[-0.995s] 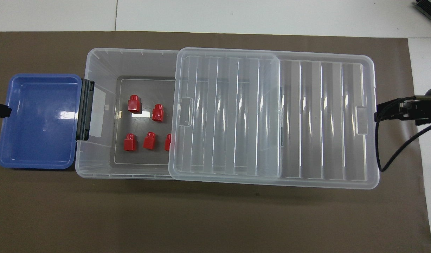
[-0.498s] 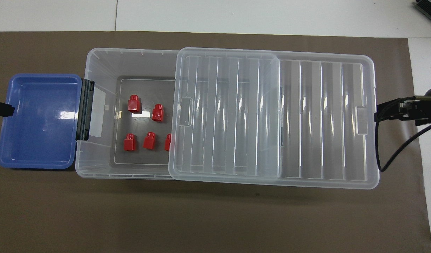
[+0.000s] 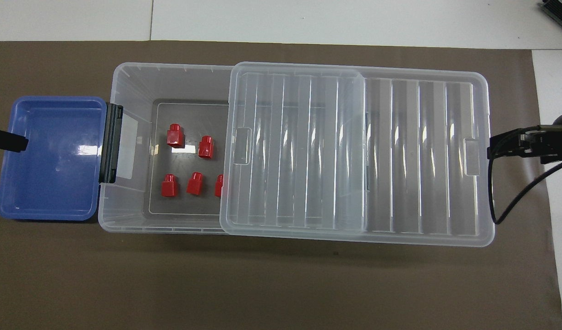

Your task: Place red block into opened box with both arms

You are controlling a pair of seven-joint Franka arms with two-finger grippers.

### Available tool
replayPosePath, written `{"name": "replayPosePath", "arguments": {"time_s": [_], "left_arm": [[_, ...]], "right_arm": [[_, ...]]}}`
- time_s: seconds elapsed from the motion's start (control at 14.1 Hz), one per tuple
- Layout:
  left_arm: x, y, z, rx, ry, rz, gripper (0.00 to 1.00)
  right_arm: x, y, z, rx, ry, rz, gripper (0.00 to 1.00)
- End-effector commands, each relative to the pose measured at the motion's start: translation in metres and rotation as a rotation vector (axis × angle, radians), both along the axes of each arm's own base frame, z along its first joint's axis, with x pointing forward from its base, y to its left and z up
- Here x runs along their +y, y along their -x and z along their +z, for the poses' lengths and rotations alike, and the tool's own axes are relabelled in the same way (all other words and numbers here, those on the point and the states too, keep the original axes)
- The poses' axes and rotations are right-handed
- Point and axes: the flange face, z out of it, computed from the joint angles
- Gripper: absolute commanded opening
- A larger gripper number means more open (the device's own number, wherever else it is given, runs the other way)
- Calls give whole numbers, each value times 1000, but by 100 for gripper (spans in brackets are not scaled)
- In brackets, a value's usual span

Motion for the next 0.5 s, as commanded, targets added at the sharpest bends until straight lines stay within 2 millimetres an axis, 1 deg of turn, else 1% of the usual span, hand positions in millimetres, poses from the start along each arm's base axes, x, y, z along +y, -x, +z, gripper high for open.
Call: {"name": "replayPosePath", "arguments": {"time_s": [0.0, 0.14, 0.43], "left_arm": [[1, 8, 2, -21, 20, -3, 100], [-2, 8, 2, -21, 20, -7, 100], [-2, 8, 2, -21, 20, -10, 100]], "right_arm": [[-2, 4, 0, 2, -5, -16, 100], [-2, 4, 1, 0, -5, -16, 100], [-2, 4, 0, 2, -5, -14, 100]]}}
